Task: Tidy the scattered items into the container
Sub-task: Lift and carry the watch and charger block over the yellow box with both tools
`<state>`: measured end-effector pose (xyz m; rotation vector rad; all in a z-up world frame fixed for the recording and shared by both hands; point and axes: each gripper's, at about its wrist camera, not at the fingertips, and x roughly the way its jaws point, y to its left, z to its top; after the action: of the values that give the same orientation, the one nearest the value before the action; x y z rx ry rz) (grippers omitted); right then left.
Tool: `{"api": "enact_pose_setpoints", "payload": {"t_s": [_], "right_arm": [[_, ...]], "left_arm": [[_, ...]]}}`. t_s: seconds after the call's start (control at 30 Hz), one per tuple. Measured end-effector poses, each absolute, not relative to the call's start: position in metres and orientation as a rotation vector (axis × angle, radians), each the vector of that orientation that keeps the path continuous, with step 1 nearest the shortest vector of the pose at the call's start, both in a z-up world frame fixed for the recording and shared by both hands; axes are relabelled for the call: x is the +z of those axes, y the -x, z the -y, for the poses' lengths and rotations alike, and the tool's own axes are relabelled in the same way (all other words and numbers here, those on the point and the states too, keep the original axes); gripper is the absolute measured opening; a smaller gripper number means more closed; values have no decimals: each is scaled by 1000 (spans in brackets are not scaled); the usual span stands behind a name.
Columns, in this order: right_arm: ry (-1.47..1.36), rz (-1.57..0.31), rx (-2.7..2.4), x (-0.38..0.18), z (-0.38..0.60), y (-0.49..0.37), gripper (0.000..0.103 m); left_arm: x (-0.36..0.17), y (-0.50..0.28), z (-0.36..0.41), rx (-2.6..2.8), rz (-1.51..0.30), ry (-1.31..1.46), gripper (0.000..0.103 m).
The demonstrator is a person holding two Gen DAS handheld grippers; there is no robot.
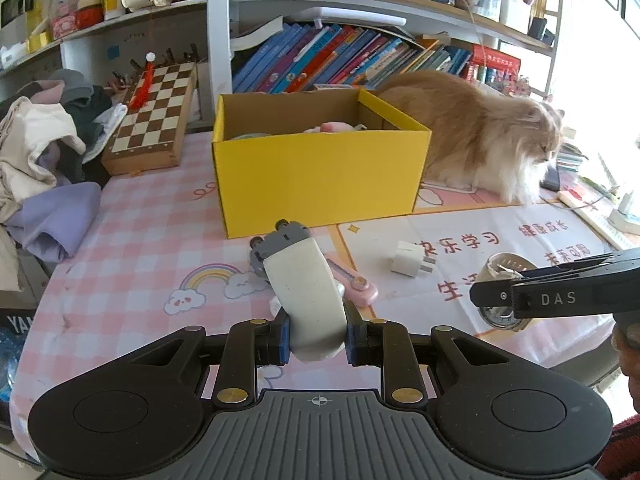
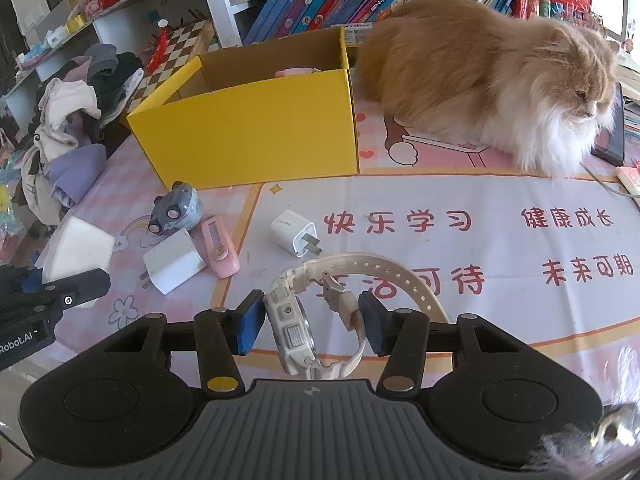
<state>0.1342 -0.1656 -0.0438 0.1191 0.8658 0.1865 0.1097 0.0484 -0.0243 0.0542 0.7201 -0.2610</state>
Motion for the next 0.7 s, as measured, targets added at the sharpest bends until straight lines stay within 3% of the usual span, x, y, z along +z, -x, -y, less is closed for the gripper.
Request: {"api": "enact_pose_setpoints", "payload": {"t_s": [0.7], "right_arm": [[-78, -838, 212, -30, 144, -128, 48]], "left_arm": [[-18, -98, -53, -330, -685, -60, 22]]}}
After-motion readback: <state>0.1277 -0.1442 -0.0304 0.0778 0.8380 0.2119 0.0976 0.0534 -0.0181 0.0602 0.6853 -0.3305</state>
